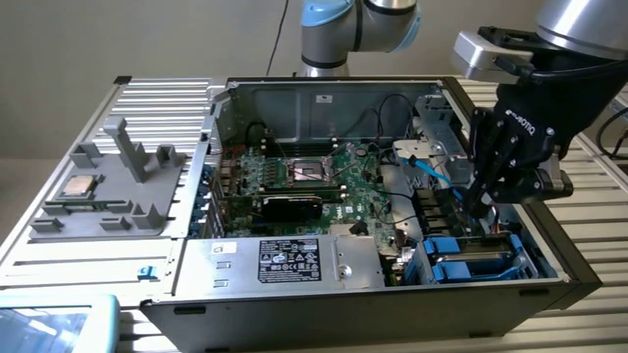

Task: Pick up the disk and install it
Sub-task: 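Insert the first disk wire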

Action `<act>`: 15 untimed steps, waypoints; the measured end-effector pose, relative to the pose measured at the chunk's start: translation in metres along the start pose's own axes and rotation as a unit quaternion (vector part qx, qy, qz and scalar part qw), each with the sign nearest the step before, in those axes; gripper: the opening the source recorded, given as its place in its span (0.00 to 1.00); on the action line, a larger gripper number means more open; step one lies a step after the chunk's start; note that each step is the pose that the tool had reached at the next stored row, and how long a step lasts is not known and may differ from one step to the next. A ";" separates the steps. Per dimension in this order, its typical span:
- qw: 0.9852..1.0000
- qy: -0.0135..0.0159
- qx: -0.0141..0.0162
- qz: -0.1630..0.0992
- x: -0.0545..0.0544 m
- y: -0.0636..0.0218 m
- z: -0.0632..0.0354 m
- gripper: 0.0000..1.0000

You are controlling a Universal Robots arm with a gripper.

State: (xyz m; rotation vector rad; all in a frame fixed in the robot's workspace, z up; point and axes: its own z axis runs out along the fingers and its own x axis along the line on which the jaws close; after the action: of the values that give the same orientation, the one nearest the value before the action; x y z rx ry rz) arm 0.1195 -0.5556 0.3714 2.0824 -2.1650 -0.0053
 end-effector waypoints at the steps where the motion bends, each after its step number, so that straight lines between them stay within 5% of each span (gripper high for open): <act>1: 1.000 0.000 0.000 0.000 0.001 0.0000 0.0004 0.16; 3: 1.000 0.000 0.001 0.000 0.002 -0.0001 0.0021 0.16; 11: 1.000 0.000 0.018 0.002 0.002 0.0025 0.0104 0.16; 15: 1.000 0.008 0.021 0.003 0.001 0.0031 0.0134 0.16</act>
State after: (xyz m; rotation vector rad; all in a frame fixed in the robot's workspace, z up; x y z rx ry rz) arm 0.1150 -0.5581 0.3586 2.0912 -2.1795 0.0582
